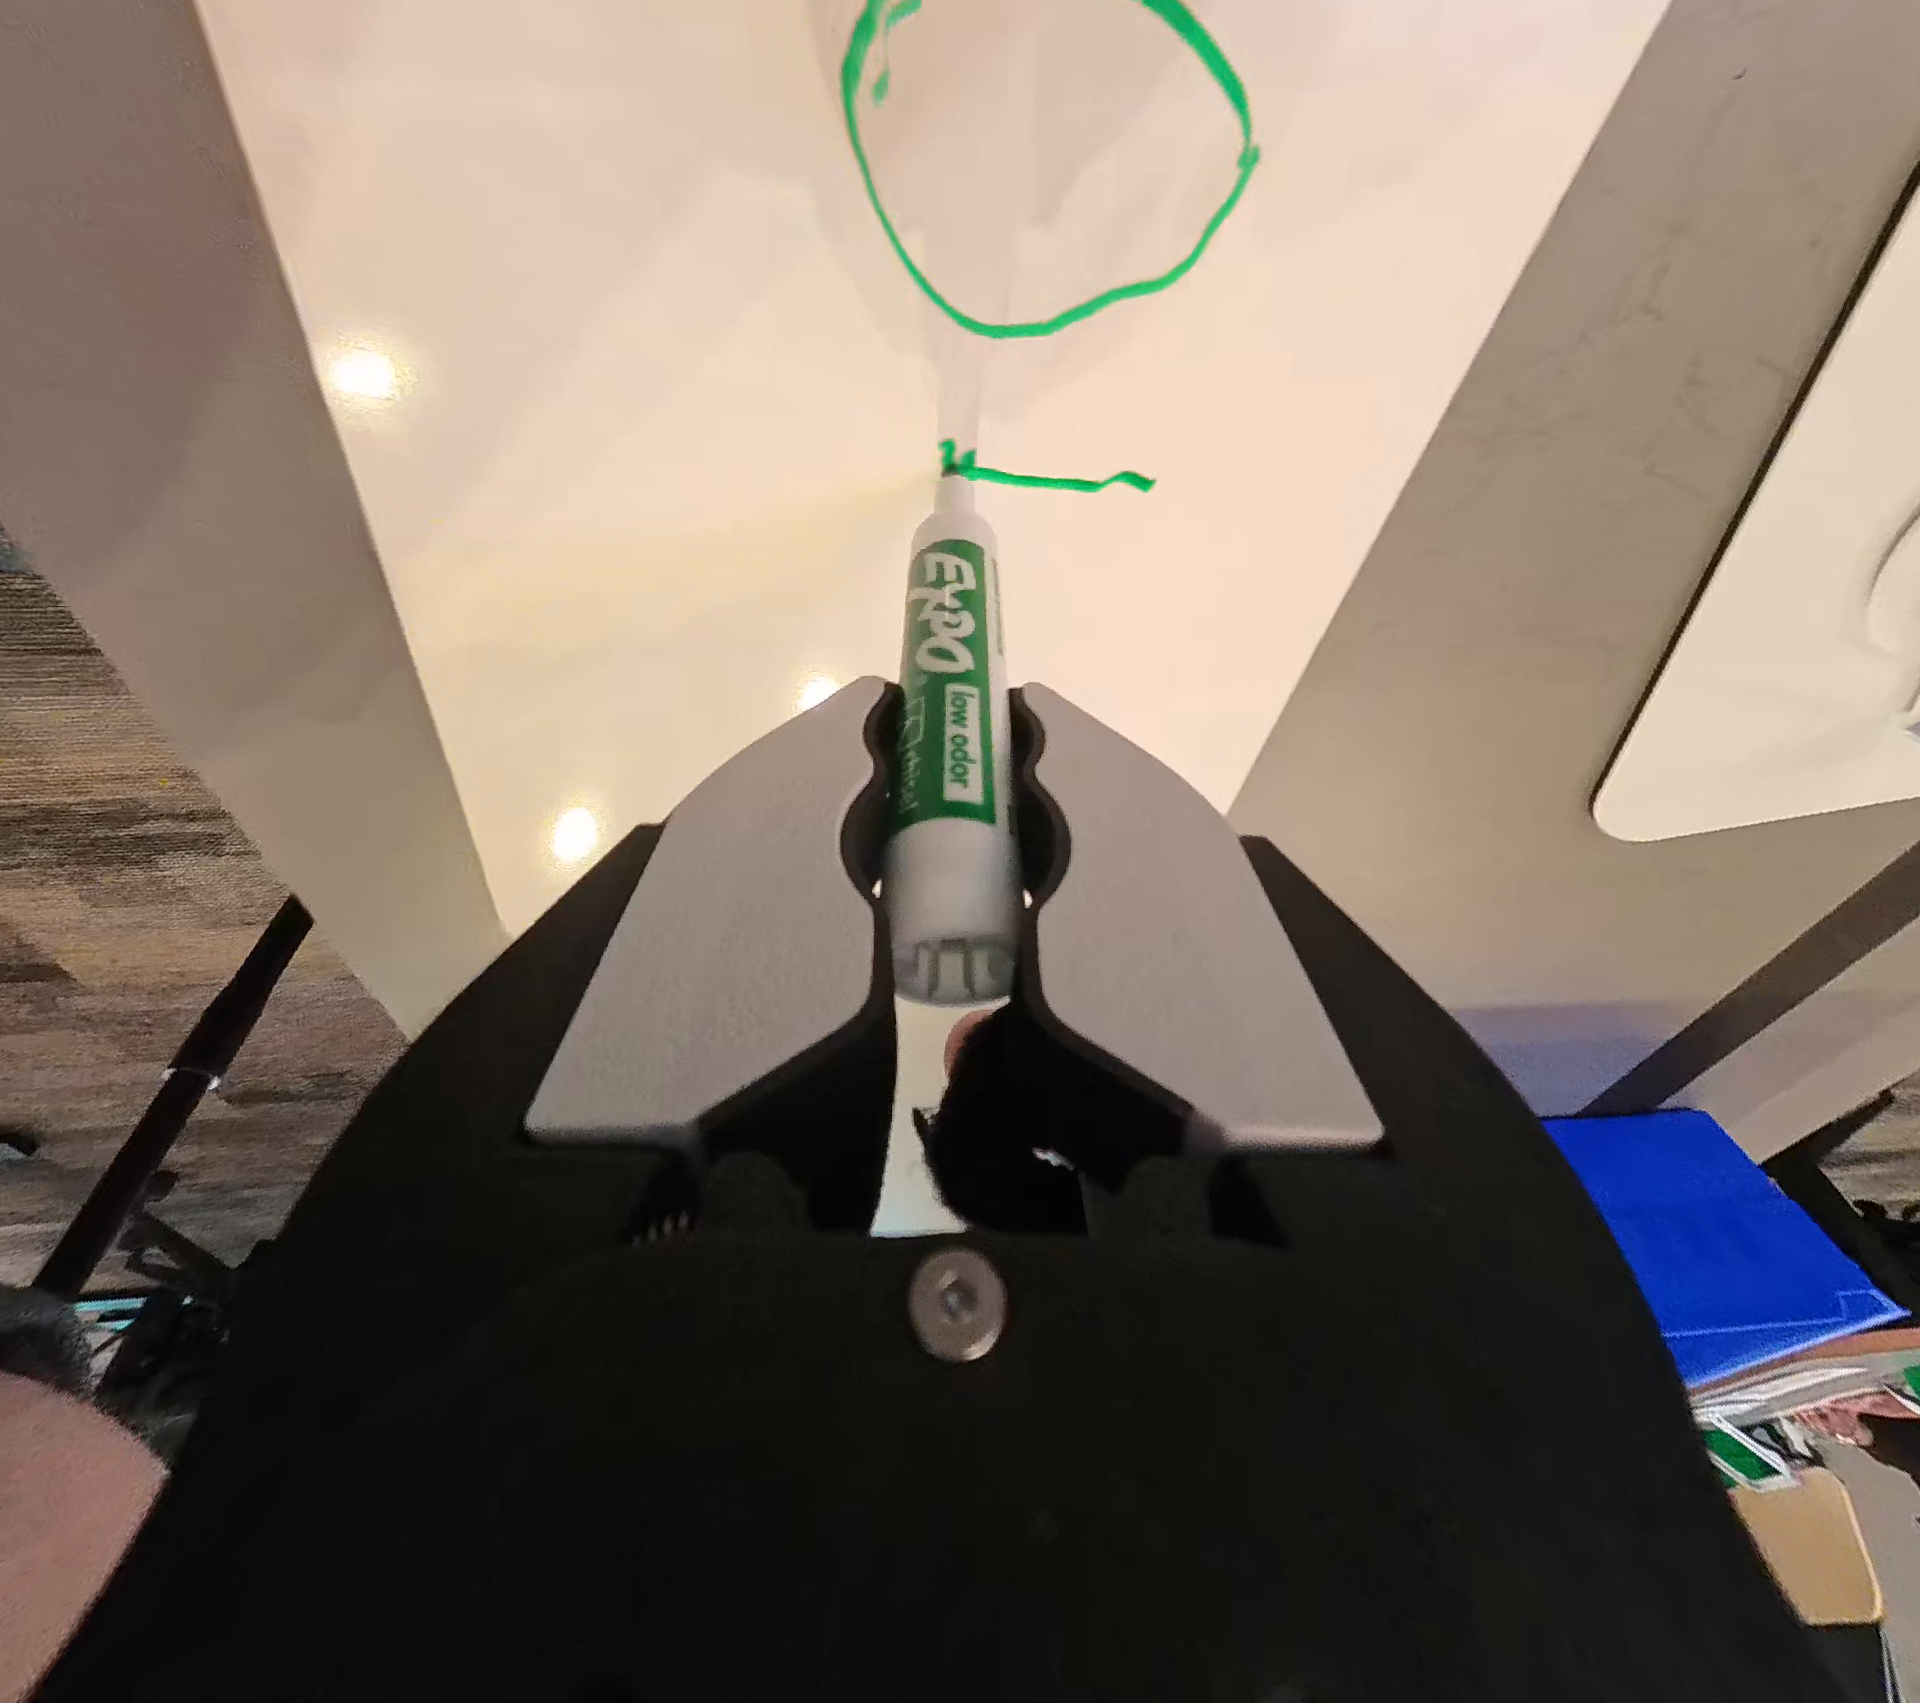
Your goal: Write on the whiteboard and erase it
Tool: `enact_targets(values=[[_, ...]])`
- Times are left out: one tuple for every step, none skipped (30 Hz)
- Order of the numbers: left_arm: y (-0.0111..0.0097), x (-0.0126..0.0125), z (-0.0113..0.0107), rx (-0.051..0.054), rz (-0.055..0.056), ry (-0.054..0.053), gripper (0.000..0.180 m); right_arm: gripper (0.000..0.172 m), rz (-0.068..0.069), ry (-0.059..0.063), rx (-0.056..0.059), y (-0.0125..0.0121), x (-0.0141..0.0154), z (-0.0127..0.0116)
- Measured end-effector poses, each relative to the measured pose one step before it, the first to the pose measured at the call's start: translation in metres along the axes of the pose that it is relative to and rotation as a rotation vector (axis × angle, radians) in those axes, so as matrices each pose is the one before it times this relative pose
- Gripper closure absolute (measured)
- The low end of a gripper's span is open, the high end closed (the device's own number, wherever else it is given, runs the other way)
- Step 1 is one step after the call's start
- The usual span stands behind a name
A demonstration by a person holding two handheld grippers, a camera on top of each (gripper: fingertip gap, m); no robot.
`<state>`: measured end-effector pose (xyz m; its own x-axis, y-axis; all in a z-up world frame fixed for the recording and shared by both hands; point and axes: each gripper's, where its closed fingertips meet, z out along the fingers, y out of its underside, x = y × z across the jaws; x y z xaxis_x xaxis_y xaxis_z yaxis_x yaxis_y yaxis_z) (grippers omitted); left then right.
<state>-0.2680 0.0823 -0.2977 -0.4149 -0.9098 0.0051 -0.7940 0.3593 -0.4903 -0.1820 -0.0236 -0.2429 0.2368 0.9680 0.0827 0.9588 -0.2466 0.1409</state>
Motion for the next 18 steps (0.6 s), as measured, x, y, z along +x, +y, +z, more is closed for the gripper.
enact_targets(values=[[-0.00004, -0.00001, 0.00002, -0.0006, 0.0003, -0.0003, 0.161, 0.151, -0.0031, -0.0050, -0.0028, -0.00041, -0.00351, -0.00037], [0.00003, 0.00004, -0.00002, -0.0005, 0.0003, -0.0002, 0.161, 0.151, -0.0042, 0.0037, -0.0035, -0.00069, -0.00219, -0.00034], [-0.00006, -0.00006, 0.00004, -0.0001, 0.0002, -0.0001, 0.161, 0.151, -0.0019, -0.0007, -0.0014, -0.00080, -0.00266, -0.00036], [0.00007, 0.00005, -0.00004, 0.0001, -0.0001, 0.0000, 0.161, 0.151, -0.0017, -0.0016, -0.0012, -0.00055, -0.00262, -0.00030], [-0.00006, -0.00006, 0.00003, -0.0001, 0.0001, -0.0001, 0.161, 0.151, -0.0023, 0.0040, -0.0036, -0.00035, -0.00168, -0.00016], [0.00002, 0.00003, -0.00001, -0.0004, 0.0003, -0.0003, 0.161, 0.151, -0.0033, 0.0019, -0.0027, -0.00037, -0.00176, -0.00019], [-0.00003, -0.00003, 0.00002, -0.0007, 0.0003, -0.0004, 0.161, 0.151, -0.0017, -0.0080, -0.0004, -0.00052, -0.00269, -0.00037], [0.00003, 0.00003, -0.00002, -0.0005, 0.0002, -0.0004, 0.161, 0.151, -0.0018, 0.0017, -0.0022, -0.00007, -0.00087, -0.00010], [-0.00002, 0.00006, 0.00001, -0.0001, 0.0001, -0.0002, 0.161, 0.151, 0.0014, 0.0027, -0.0017, -0.00022, -0.00017, -0.00002], [0.00000, -0.00003, 0.00000, 0.0000, 0.0001, -0.0002, 0.161, 0.151, 0.0007, 0.0003, -0.0015, 0.00008, -0.00045, -0.00006], [0.00005, 0.00005, 0.00009, -0.0003, 0.0001, -0.0002, 0.161, 0.151, 0.0008, 0.0004, -0.0007, -0.00009, -0.00015, 0.00001], [0.00005, -0.00004, -0.00003, -0.0004, 0.0001, -0.0002, 0.161, 0.151, 0.0017, 0.0005, 0.0001, 0.00009, -0.00004, 0.00002], [-0.00007, 0.00006, -0.00008, -0.0001, 0.0001, -0.0002, 0.161, 0.151, 0.0006, 0.0008, 0.0004, 0.00016, 0.00001, 0.00006], [-0.00007, -0.00007, 0.00004, -0.0001, 0.0001, -0.0001, 0.161, 0.151, 0.0008, 0.0011, 0.0001, 0.00035, -0.00014, 0.00005], [0.00011, 0.00004, 0.00005, 0.0001, 0.0001, 0.0001, 0.161, 0.151, 0.0025, 0.0002, -0.0009, 0.00078, -0.00011, 0.00025], [-0.00010, 0.00001, -0.00006, 0.0004, 0.0002, 0.0001, 0.161, 0.151, 0.0031, -0.0013, -0.0017, 0.00131, -0.00034, 0.00016], [0.00001, -0.00006, -0.00001, 0.0002, -0.0001, 0.0002, 0.161, 0.151, 0.0037, -0.0009, -0.0046, 0.00224, -0.00031, 0.00026], [0.00000, 0.00003, 0.00000, 0.0000, -0.0001, 0.0002, 0.161, 0.151, 0.0049, -0.0003, -0.0050, 0.00265, -0.00013, 0.00031]])
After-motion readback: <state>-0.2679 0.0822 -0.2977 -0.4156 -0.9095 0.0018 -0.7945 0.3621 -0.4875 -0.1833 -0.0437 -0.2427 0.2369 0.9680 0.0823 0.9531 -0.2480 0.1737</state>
